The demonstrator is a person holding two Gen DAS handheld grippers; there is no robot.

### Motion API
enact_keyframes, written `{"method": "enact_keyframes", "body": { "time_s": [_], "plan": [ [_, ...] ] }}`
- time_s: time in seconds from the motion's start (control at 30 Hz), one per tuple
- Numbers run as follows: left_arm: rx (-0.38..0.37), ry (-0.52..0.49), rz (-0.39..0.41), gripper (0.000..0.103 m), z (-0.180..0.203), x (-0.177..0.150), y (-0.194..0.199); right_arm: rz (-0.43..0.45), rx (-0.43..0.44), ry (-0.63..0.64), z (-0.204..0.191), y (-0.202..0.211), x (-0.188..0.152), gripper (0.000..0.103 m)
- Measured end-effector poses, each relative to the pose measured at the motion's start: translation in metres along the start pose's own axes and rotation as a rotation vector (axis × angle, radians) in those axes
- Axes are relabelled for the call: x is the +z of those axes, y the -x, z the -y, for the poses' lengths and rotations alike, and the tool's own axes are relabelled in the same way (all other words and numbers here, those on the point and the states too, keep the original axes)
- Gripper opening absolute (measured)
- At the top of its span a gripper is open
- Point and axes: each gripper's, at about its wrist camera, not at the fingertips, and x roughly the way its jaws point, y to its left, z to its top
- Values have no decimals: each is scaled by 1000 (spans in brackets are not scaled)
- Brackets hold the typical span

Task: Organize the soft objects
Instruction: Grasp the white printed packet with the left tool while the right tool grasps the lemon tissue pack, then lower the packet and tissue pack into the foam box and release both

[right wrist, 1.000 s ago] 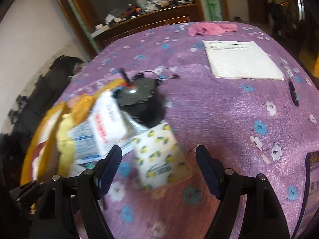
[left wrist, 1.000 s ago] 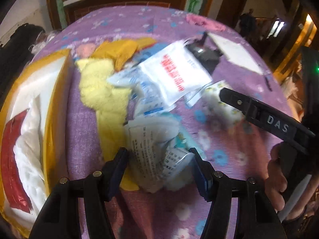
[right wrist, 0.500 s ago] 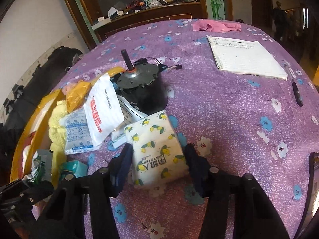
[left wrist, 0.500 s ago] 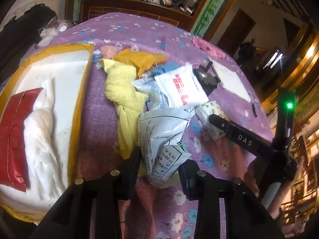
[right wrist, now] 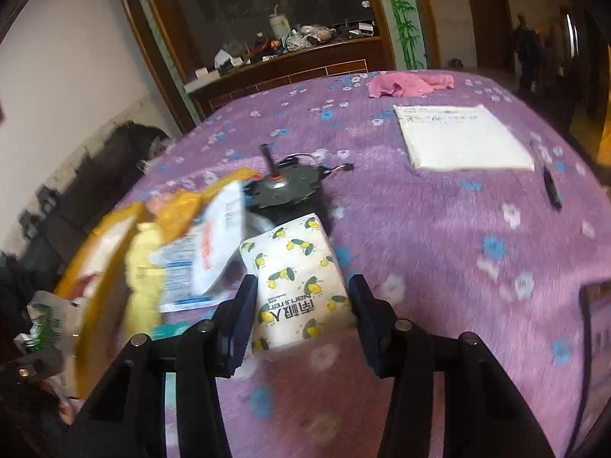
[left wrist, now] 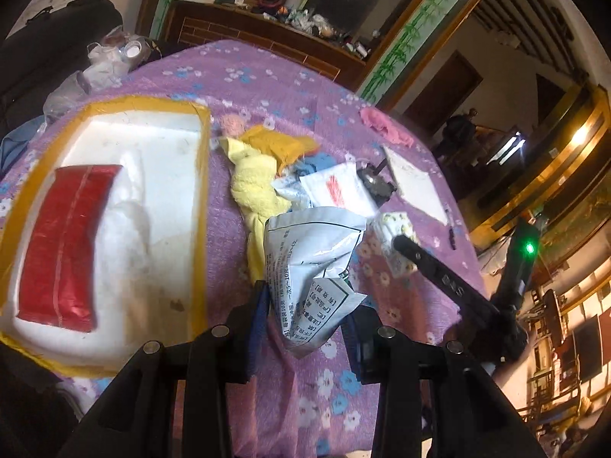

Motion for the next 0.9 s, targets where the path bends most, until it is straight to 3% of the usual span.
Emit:
{"method": "enact_keyframes", "body": {
  "time_s": [0.23,0.43,0.67,0.8,0.9],
  "plan": [
    [-13,18,53,37,-17,0,38,31,123,90,-72,33,-7,48],
    [57,75,134,38,-60,13,77,-59,274,161,-138,15,-15,48],
    [183,134,152,38,-120,45,76,-145,297,240,-203,-31,-8,48],
    [242,140,112,38,-144,71,46,-177,236,290,-232,-72,4,48],
    [340,117,78,38,-158,95,16,-174,207,288,-241,-108,18,49]
  ]
}}
